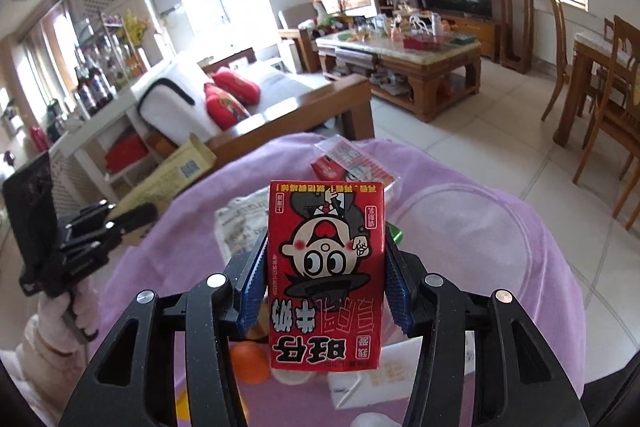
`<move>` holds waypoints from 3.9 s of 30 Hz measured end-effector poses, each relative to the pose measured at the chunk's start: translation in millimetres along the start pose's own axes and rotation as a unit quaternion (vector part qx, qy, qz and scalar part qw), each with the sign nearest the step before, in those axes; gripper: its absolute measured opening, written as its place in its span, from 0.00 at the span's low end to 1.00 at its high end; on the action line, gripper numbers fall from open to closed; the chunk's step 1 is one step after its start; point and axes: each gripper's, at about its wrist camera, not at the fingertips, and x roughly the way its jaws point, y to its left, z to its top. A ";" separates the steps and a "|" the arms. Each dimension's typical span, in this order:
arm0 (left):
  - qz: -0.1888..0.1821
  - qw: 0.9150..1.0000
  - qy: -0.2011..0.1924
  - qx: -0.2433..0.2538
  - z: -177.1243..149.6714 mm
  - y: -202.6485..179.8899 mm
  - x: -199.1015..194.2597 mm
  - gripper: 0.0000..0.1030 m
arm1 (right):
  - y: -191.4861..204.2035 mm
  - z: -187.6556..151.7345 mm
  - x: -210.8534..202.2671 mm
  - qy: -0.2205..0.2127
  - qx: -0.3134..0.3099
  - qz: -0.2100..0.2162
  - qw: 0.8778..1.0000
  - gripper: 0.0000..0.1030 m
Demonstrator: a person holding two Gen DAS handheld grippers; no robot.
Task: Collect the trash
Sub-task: 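Grasp the tan snack wrapper with left tool while right tool grasps red milk carton, then carry both items over the black bin and open both tools to drop them, then grasp the silver wrapper with left tool while right tool grasps white juice carton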
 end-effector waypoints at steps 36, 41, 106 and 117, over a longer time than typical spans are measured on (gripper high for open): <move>-0.291 0.940 0.097 0.151 -27.0 -376.5 89.6 0.18 | -265.7 -317.9 -302.6 -0.141 0.280 -0.213 0.925 0.50; -0.277 0.939 0.123 0.162 -33.0 -391.2 108.9 0.18 | -260.0 -309.0 -281.1 -0.135 0.259 -0.241 0.925 0.50; -0.048 0.981 0.058 -0.179 0.7 19.3 75.1 0.86 | -65.7 -80.1 -29.1 -0.012 0.202 -0.094 0.975 0.85; -0.052 0.977 0.084 -0.189 -4.6 23.6 98.2 0.79 | -72.6 -58.1 34.4 0.051 0.212 -0.120 0.969 0.85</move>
